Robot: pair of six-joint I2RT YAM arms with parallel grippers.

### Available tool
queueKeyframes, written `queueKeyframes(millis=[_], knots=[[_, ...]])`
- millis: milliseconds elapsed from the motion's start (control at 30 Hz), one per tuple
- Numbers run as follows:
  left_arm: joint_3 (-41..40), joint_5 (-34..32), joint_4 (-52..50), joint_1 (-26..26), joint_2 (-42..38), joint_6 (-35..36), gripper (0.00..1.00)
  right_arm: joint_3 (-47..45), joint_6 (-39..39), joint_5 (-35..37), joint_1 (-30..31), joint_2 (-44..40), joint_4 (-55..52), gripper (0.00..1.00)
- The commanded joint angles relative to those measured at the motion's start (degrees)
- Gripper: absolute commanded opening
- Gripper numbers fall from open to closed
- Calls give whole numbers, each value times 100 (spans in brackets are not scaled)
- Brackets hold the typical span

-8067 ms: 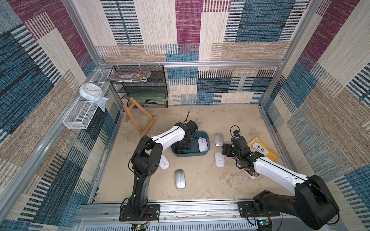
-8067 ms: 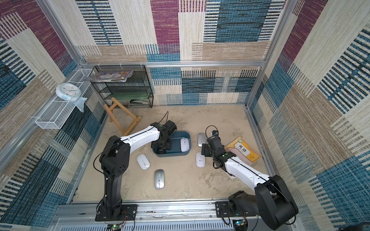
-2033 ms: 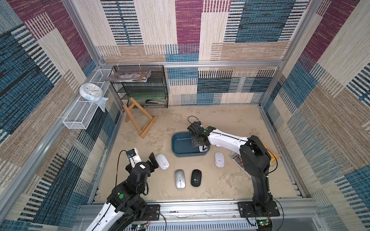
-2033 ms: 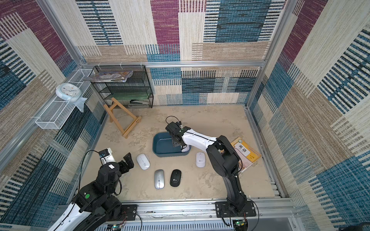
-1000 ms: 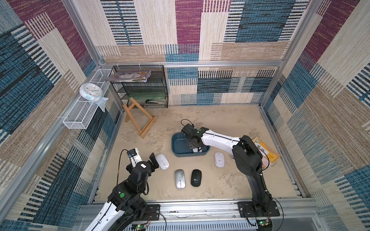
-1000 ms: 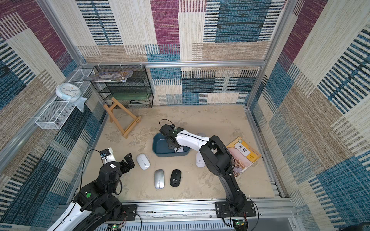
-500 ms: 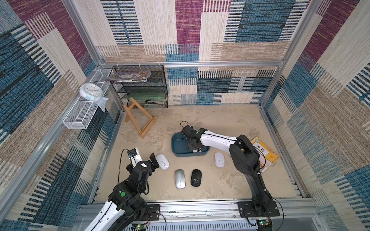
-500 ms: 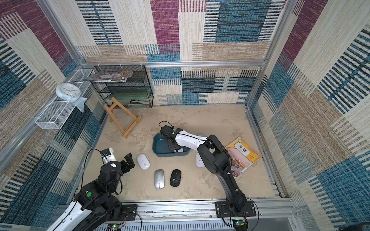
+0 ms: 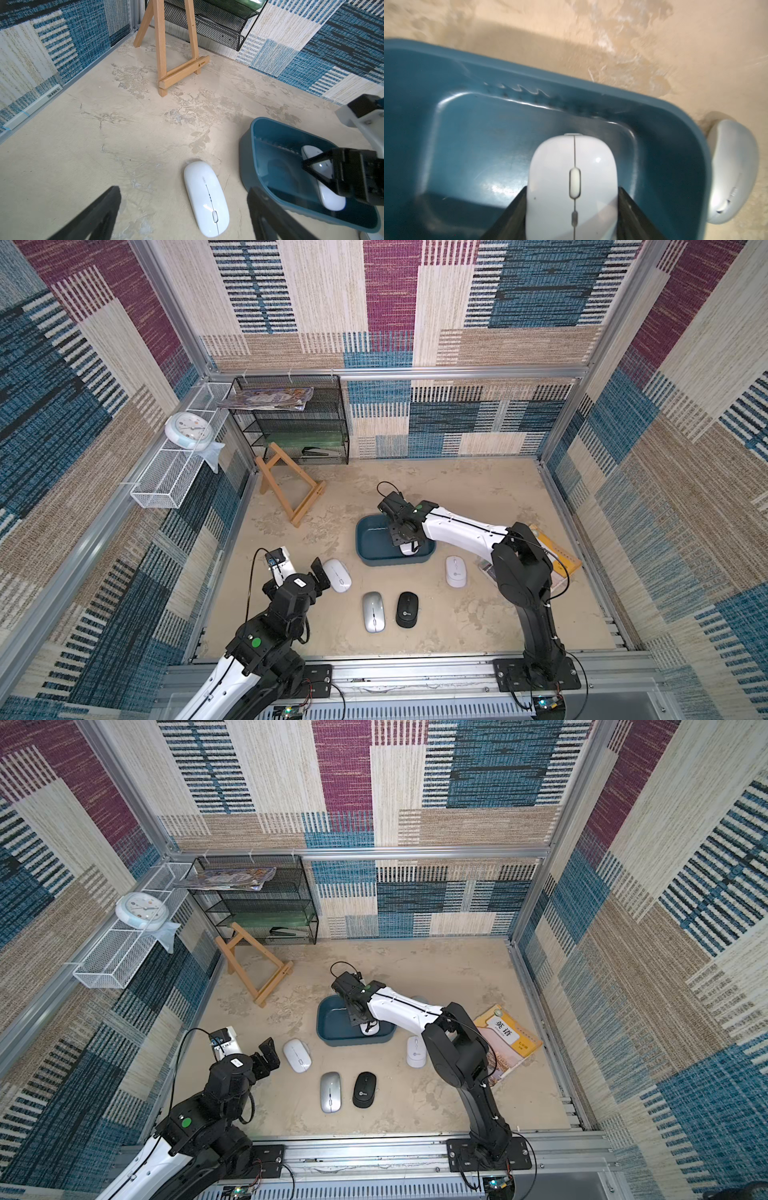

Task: Take out the mouse from the storage box
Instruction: Pick up the mouse from the storage box, then place the mouse at the center of the board.

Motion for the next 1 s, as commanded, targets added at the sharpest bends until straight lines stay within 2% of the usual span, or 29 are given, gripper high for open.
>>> queueKeyframes(millis=[0, 233, 500, 733, 967], knots=[[37, -117, 99, 10, 17, 50, 99, 7, 76, 128, 47, -237, -223, 54], [50, -183, 69, 6, 29, 64, 99, -403, 236, 293, 251, -1027, -449, 54], [42, -291, 47, 9, 65, 67, 99, -1486, 739, 222, 427, -2062, -516, 54], [-2, -409, 104, 10, 146, 91, 99, -2792, 1195, -338, 507, -2972, -3, 53], [-63, -528, 229, 6, 280, 111, 99, -3647, 1542, -797, 542, -3187, 546, 52]])
